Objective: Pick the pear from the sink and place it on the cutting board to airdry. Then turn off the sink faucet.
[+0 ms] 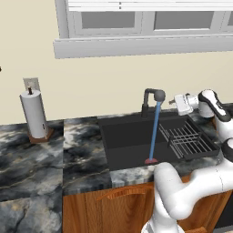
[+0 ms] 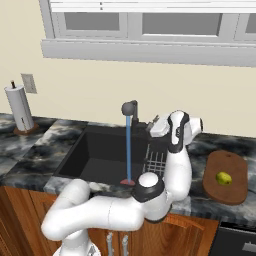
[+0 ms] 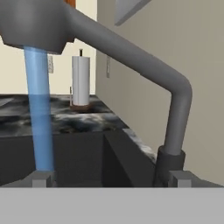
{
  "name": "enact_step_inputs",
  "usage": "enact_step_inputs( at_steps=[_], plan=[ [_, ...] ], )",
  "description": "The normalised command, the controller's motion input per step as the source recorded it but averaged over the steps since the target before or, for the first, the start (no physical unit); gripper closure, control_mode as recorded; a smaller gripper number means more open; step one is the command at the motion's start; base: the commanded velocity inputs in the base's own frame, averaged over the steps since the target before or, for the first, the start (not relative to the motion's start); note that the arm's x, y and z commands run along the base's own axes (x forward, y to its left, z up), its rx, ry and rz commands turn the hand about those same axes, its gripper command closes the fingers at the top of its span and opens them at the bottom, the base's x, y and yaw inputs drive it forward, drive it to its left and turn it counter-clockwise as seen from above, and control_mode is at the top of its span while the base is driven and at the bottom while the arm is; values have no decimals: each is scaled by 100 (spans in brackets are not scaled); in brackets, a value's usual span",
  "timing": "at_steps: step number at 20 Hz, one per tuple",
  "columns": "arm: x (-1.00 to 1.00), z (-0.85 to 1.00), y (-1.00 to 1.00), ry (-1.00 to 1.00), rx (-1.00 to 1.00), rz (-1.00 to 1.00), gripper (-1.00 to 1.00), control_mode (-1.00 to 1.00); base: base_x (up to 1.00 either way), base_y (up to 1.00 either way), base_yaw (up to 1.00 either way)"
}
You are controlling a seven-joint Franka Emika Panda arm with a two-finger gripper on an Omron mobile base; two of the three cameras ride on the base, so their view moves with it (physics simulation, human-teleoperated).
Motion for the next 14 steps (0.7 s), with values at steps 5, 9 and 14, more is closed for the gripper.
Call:
enact_step_inputs(
  at_steps=[5,9,14],
  plan=[
    [25,-4,-18,0,1,0,-100,-100,0,0,0],
    [26,-6,-22,1,1,0,-100,-100,0,0,0],
    [35,-5,-13,1,2,0,-100,-100,0,0,0]
  ],
)
